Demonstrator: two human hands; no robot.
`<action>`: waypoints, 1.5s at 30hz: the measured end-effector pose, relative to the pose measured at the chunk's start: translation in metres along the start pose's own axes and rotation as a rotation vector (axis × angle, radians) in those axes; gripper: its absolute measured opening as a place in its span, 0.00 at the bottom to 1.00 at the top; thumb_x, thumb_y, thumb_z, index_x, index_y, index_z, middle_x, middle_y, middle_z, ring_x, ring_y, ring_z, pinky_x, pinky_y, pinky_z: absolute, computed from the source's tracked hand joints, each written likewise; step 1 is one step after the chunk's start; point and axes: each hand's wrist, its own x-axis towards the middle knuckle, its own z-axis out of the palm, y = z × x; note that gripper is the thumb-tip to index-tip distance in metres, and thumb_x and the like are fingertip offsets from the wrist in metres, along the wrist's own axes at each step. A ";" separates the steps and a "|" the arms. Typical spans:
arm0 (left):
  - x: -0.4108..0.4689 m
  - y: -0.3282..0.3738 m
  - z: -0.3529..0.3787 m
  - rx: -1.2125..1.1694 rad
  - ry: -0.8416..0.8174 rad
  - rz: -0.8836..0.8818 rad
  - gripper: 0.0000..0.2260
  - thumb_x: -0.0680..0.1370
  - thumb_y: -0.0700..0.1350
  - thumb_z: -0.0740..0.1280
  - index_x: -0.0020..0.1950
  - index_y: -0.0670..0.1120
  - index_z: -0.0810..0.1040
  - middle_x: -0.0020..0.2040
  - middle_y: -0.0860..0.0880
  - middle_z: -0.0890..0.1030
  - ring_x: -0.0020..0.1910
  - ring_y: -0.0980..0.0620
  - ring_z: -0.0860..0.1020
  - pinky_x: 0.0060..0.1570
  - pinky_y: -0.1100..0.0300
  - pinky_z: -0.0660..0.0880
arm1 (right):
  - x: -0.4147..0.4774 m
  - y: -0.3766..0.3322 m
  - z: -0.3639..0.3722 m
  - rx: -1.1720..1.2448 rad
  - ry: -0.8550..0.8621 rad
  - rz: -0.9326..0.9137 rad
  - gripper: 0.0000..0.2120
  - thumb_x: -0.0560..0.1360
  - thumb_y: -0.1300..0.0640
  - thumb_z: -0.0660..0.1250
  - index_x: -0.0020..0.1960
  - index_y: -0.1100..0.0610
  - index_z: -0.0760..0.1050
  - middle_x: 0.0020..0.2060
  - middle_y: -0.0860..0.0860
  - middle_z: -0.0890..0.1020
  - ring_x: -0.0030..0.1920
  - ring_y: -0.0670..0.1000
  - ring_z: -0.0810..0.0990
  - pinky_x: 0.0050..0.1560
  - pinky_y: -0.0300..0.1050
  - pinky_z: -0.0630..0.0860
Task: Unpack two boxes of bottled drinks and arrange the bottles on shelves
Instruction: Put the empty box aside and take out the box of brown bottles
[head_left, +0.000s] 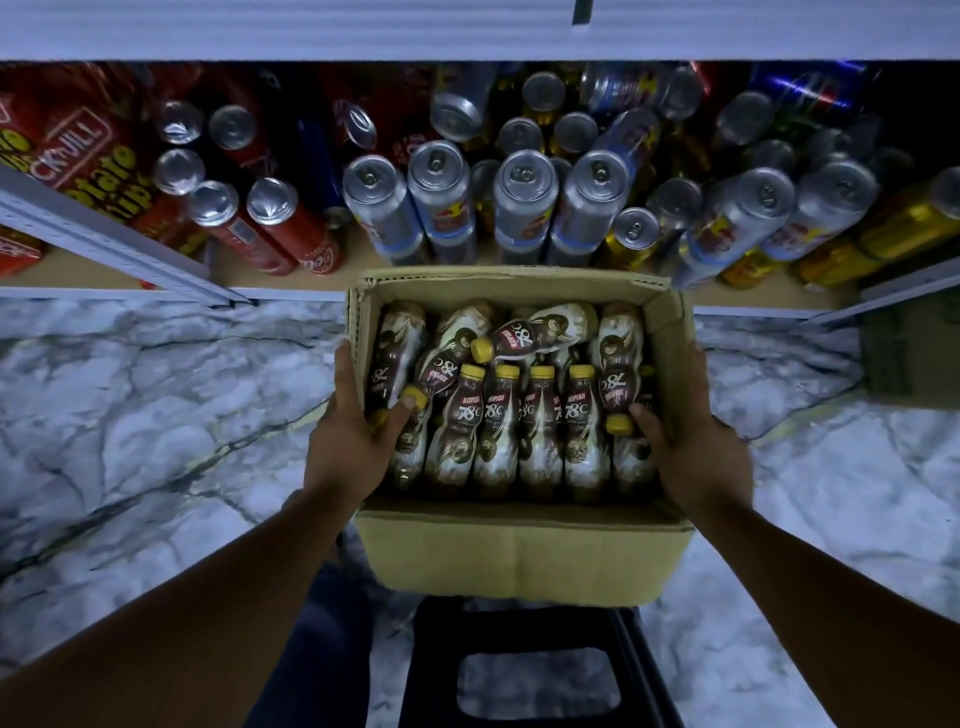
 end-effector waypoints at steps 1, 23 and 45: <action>0.002 0.000 0.000 -0.006 0.004 0.002 0.44 0.76 0.72 0.61 0.79 0.66 0.32 0.68 0.37 0.78 0.52 0.36 0.82 0.42 0.51 0.78 | 0.002 0.000 0.000 0.001 0.000 0.007 0.42 0.79 0.35 0.60 0.80 0.38 0.34 0.46 0.63 0.84 0.43 0.64 0.83 0.36 0.51 0.74; 0.061 0.074 -0.029 0.056 -0.197 0.402 0.37 0.80 0.59 0.67 0.83 0.54 0.52 0.65 0.40 0.77 0.60 0.36 0.77 0.53 0.45 0.78 | 0.034 -0.138 -0.021 0.035 -0.095 -0.380 0.29 0.80 0.45 0.68 0.78 0.51 0.66 0.73 0.57 0.72 0.65 0.61 0.77 0.67 0.54 0.72; 0.047 0.084 -0.014 -0.436 0.104 0.276 0.37 0.74 0.44 0.78 0.71 0.70 0.60 0.55 0.70 0.80 0.54 0.67 0.80 0.49 0.63 0.80 | 0.076 -0.124 0.012 0.418 -0.151 -0.462 0.32 0.78 0.46 0.72 0.77 0.36 0.62 0.71 0.44 0.75 0.70 0.50 0.74 0.66 0.51 0.74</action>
